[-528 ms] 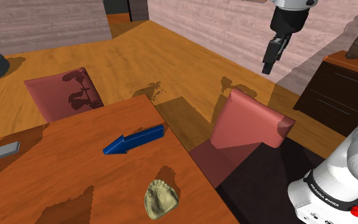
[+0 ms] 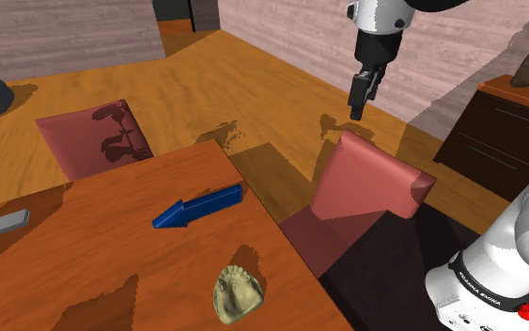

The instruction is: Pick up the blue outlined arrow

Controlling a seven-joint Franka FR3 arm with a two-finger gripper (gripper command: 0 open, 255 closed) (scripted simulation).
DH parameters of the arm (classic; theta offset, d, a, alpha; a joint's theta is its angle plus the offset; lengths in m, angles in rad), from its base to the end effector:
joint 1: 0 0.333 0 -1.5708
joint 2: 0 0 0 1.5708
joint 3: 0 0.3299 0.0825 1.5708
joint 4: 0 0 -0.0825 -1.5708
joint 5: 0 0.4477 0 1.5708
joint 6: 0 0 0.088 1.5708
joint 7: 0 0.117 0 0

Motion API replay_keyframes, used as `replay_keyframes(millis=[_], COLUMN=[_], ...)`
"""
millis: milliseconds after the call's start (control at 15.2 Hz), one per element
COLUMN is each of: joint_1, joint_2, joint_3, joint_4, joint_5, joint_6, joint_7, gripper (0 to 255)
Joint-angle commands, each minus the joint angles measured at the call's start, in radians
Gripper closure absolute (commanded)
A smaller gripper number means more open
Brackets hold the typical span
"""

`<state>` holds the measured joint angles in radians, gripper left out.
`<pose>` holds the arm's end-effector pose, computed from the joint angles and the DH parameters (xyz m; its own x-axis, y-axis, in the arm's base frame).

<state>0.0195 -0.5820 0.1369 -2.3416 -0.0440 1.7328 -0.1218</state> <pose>0.4233 0.0675 0.5297 0.9654 0.2567 -0.0458 0.2603 -0.9589 0.1133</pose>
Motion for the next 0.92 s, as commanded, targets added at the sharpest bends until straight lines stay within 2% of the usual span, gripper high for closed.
replay_keyframes(millis=[0,462,858], joint_1=[0.010,0.044,0.078], joint_2=[0.077,0.329,0.550], joint_3=[0.019,0.088,0.141], joint_4=[0.024,0.155,0.304], joint_5=[0.007,0.016,-0.005], joint_6=[0.042,0.123,0.159], joint_7=[0.007,0.040,0.073], gripper=[0,0,0])
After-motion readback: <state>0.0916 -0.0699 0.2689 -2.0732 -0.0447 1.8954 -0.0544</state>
